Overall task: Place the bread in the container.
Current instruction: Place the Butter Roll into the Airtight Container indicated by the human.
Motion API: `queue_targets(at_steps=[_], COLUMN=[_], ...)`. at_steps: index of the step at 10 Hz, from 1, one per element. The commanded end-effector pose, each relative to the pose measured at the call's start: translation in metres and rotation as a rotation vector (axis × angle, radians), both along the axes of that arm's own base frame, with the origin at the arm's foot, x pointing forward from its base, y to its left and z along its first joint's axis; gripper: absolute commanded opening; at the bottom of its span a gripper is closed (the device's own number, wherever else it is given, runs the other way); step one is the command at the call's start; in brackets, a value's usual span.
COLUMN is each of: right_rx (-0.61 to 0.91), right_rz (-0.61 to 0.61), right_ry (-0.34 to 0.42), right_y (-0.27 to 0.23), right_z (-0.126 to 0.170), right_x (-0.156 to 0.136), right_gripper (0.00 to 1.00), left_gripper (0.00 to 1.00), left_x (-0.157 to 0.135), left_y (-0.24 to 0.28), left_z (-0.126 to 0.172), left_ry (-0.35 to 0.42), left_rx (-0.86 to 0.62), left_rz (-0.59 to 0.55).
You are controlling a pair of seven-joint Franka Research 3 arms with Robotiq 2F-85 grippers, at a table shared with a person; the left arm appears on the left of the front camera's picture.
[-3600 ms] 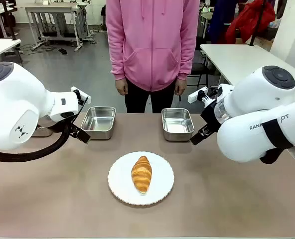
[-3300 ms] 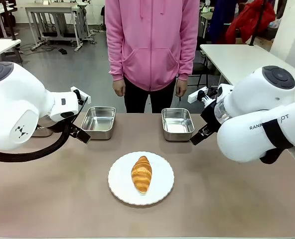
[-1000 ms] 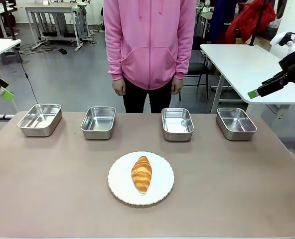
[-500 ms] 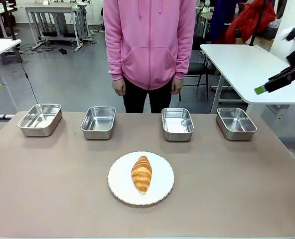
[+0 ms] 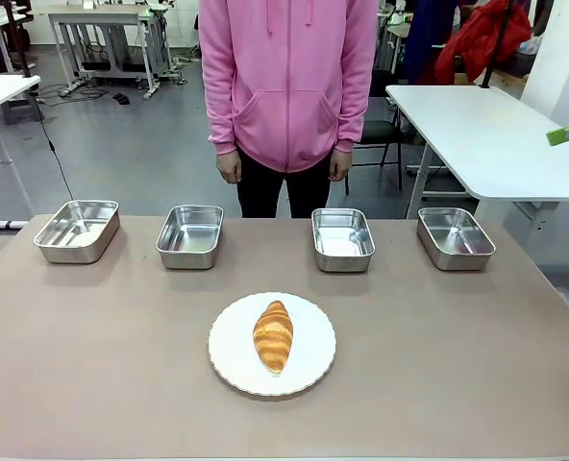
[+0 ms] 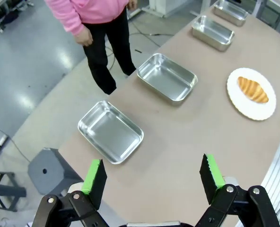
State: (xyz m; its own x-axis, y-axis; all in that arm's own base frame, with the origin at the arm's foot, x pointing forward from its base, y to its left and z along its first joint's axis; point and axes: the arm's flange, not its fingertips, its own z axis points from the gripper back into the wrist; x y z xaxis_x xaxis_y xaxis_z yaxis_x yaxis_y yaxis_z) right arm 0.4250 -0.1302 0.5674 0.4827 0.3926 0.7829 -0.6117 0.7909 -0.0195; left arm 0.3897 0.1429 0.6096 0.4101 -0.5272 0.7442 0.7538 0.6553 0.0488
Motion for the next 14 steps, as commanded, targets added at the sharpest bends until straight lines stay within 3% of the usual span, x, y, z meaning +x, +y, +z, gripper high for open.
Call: queue_targets(at_steps=[1, 4, 14], right_rx=[0.026, 0.044, 0.05], right_rz=[0.027, 0.019, -0.008], right_ry=[-0.025, -0.03, -0.007], right_y=[-0.0147, -0.0208, -0.0185], right_z=[0.0007, 0.0016, -0.001], right_x=[0.0026, 0.0003, -0.0035], right_gripper=[1.0, 1.0, 1.0], left_gripper=[1.0, 1.0, 1.0], left_x=[0.001, 0.0003, 0.0025], left_y=[0.0022, 0.0011, 0.0034], left_z=[-0.0011, 0.0004, 0.0033], left_ry=[-0.04, -0.067, -0.042], left_rx=[-0.035, -0.054, -0.078], left_rz=[-0.007, 0.055, 0.051])
